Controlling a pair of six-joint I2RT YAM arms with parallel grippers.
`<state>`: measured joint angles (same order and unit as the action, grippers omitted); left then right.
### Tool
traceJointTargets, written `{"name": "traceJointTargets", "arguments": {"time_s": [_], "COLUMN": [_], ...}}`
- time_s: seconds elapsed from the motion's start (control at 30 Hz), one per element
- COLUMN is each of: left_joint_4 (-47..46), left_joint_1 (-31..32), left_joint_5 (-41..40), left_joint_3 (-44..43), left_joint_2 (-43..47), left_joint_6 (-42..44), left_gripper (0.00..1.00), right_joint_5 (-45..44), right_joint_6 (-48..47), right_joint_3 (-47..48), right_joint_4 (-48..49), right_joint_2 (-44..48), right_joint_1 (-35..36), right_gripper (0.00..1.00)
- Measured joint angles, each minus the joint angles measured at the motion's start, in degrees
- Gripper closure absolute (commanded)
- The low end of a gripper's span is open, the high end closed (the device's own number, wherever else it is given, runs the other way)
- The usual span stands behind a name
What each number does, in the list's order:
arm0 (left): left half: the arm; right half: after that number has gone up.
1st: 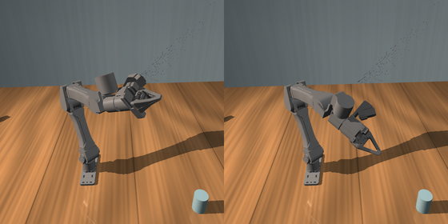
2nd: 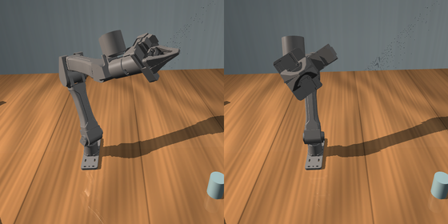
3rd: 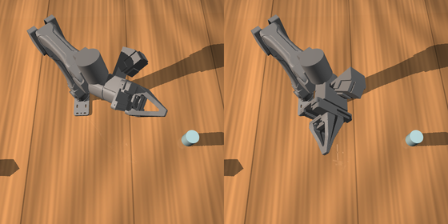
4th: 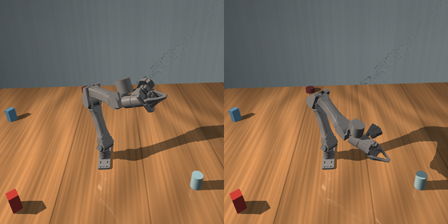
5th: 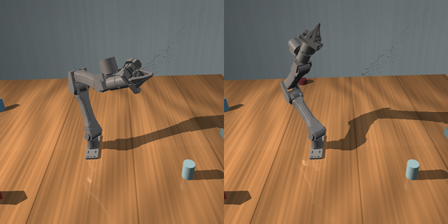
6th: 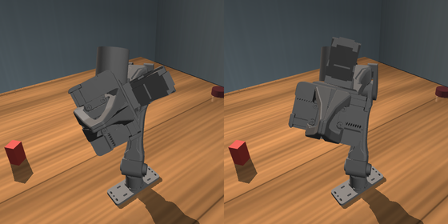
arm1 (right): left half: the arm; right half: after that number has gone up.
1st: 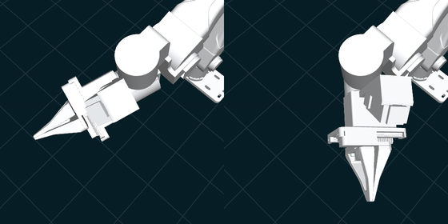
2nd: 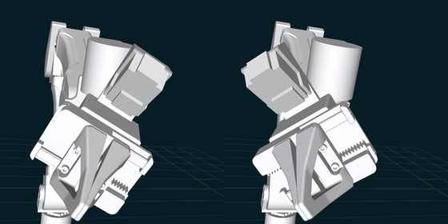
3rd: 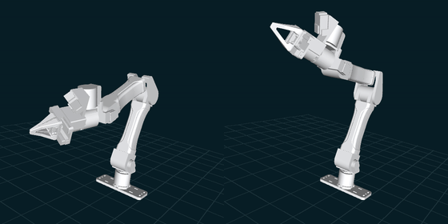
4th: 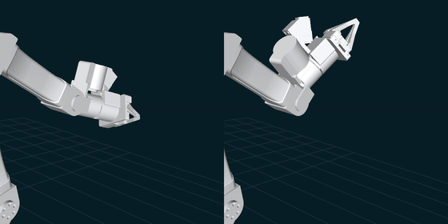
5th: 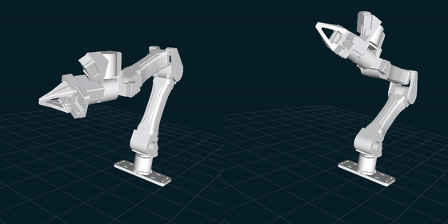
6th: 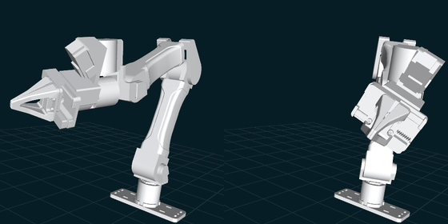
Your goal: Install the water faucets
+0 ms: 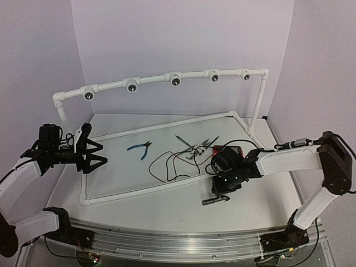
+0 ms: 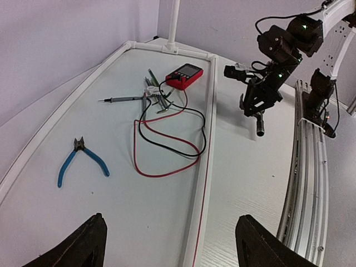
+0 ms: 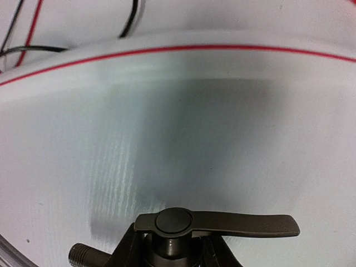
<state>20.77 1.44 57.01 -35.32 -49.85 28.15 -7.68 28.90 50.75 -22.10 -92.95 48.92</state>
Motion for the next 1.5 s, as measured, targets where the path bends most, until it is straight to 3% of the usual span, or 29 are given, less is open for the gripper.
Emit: {"name": "traceJointTargets", "arguments": {"time_s": [0.2,0.47,0.7,0.97,1.3,1.5], "left_joint_4": [1.95,4.85,5.77,6.90,5.25,4.69], "left_joint_1": [5.14,17.99,25.20,29.75,35.37,35.91], "left_joint_5": [-0.35,-3.33,-9.22,-10.51,-21.78,-22.81], "left_joint_3": [-5.75,-21.91,-39.02,-41.23,-43.26,-43.64], "left_joint_2": [0.19,-8.56,-18.71,-21.35,-24.42,-24.58], "left_joint_6": [-2.56,-8.68,-10.96,-11.74,-13.87,-14.42], "left_gripper": [0.20,0.19,0.25,0.25,0.51,0.68], "right_joint_5": [-10.24,-24.94,-25.78,-25.62,-25.58,-25.93], "right_joint_6": [-3.27,-13.91,-21.71,-24.29,-26.03,-27.18], "right_joint_3": [9.08,31.07,42.76,44.06,45.41,45.41], "right_joint_4": [-1.50,11.62,21.81,23.35,27.73,29.27], "right_joint_2": [10.09,7.03,-3.25,-5.88,-6.38,-6.48], "right_joint_1": [4.93,14.75,17.80,18.14,18.36,18.30], "right_gripper": [1.00,1.00,1.00,1.00,1.00,1.00]}}
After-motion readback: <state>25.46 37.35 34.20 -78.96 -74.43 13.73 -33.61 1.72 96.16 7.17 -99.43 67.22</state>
